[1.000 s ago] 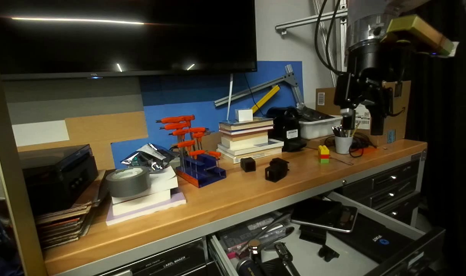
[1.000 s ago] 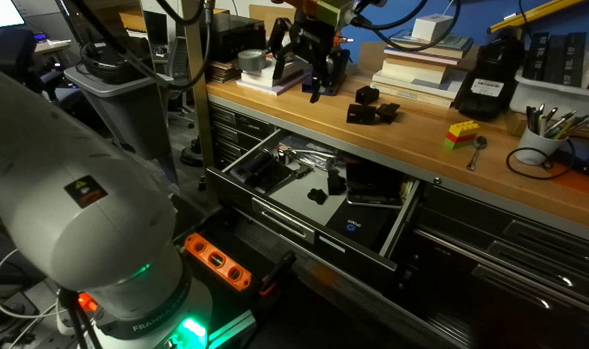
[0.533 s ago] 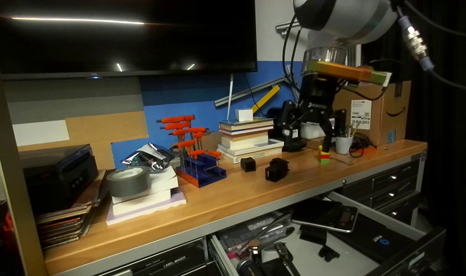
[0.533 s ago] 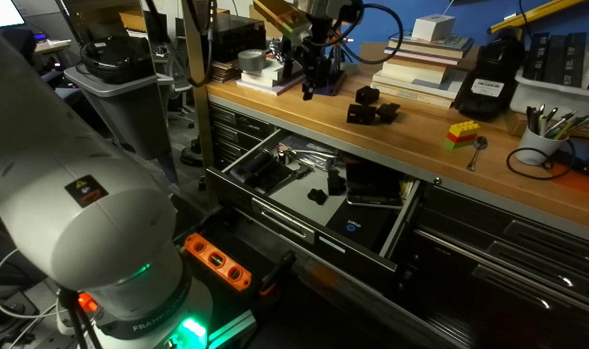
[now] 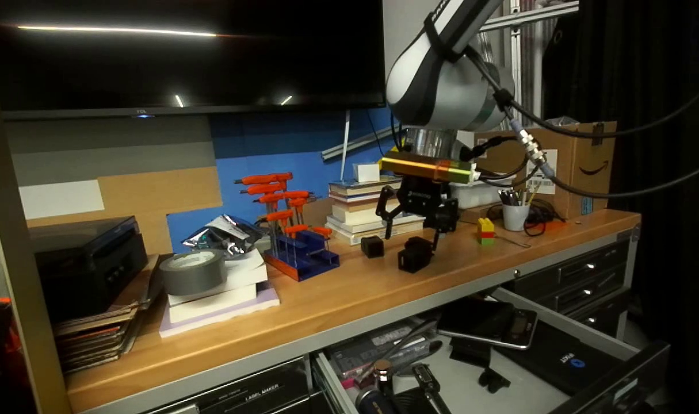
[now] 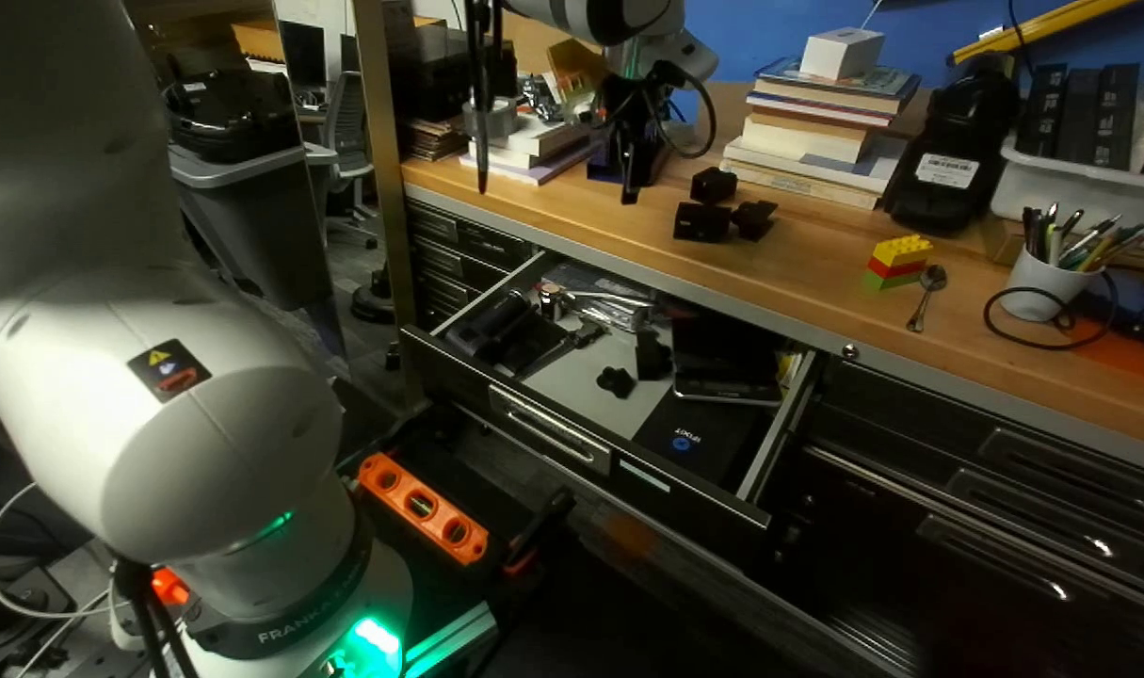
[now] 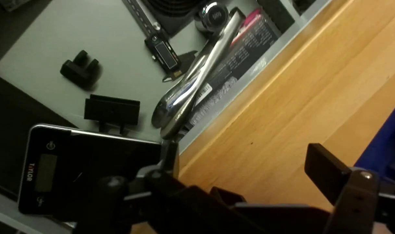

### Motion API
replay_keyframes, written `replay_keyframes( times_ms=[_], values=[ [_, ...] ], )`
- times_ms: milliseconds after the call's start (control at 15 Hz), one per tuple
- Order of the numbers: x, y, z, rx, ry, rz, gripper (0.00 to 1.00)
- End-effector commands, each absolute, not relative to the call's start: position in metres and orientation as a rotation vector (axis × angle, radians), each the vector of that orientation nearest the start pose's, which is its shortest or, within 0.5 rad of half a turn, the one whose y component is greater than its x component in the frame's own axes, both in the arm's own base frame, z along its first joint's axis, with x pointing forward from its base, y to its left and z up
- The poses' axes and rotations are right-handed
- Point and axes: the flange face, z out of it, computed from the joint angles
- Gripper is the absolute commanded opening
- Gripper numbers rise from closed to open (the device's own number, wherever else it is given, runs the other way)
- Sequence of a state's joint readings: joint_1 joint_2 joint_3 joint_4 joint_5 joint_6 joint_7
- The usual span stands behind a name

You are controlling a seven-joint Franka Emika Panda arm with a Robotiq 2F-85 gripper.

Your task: Put the black objects on the tabletop in the open drawer and then close the drawer

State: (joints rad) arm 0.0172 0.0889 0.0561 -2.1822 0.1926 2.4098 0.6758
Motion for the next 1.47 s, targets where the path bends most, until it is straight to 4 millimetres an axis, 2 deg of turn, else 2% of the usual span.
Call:
replay_keyframes(
  times_ms=[0, 267, 533, 867, 1267, 1333, 1400],
  values=[
    [0.605, 0.034, 0.338, -2.684, 1.328, -0.190, 1.00],
    [0.636, 0.018, 0.317, -2.592, 1.580, -0.264, 1.00],
    [0.658, 0.011, 0.308, -2.538, 1.703, -0.301, 1.00],
    [0.670, 0.006, 0.296, -2.545, 1.764, -0.328, 1.00],
    [0.673, -0.004, 0.278, -2.625, 1.769, -0.326, 1.00],
    [0.673, -0.005, 0.275, -2.643, 1.762, -0.330, 0.75],
    [0.674, -0.006, 0.274, -2.650, 1.760, -0.333, 0.74]
  ],
)
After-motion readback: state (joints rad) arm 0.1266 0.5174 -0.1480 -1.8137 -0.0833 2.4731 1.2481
